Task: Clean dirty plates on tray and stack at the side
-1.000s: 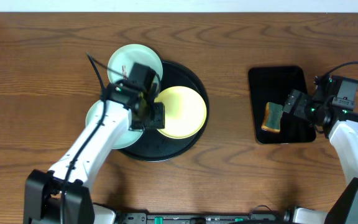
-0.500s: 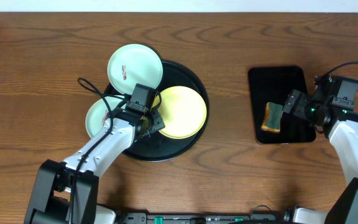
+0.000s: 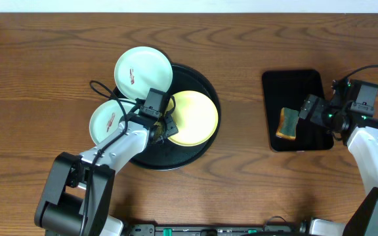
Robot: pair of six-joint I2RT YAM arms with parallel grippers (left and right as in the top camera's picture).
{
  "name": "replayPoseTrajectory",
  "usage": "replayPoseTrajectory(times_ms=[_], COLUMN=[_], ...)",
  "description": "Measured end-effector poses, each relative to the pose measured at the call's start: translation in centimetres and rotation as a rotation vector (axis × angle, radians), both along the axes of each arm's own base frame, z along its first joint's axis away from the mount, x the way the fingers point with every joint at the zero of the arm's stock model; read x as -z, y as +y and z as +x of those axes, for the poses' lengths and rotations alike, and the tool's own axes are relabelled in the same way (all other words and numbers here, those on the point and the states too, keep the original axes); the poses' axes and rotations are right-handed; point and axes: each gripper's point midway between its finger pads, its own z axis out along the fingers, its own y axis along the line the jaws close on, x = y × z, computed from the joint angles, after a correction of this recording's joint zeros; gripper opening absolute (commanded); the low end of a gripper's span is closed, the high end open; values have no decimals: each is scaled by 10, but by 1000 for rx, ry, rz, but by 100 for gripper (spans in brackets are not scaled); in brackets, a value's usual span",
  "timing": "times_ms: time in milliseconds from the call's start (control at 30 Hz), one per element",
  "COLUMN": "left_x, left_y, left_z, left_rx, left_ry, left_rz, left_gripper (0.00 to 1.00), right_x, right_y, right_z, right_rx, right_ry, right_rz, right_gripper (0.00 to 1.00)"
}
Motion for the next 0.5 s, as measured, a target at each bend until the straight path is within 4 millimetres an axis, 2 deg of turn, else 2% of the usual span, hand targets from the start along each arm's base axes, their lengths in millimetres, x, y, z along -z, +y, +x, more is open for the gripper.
replayPoseTrajectory(times_ms=[300,367,433,467,500], left_x=[3,3,4,4,5], left_y=[-17,-19,-19,-18,-17], left_z=[-1,3,6,6,7], left_rx=[47,46,40,36,33], left_ry=[-15,-23,-27,-26,-28], left_rz=[2,2,2,3,5], left_gripper=[42,33,19,8,7], right_x=[0,0,0,0,0], right_y=[0,0,0,0,0], right_z=[0,0,0,0,0], right_rx=[0,0,0,0,0], right_ry=[0,0,0,1,0], right_rz=[0,0,0,0,0], right_gripper=[99,99,99,99,99])
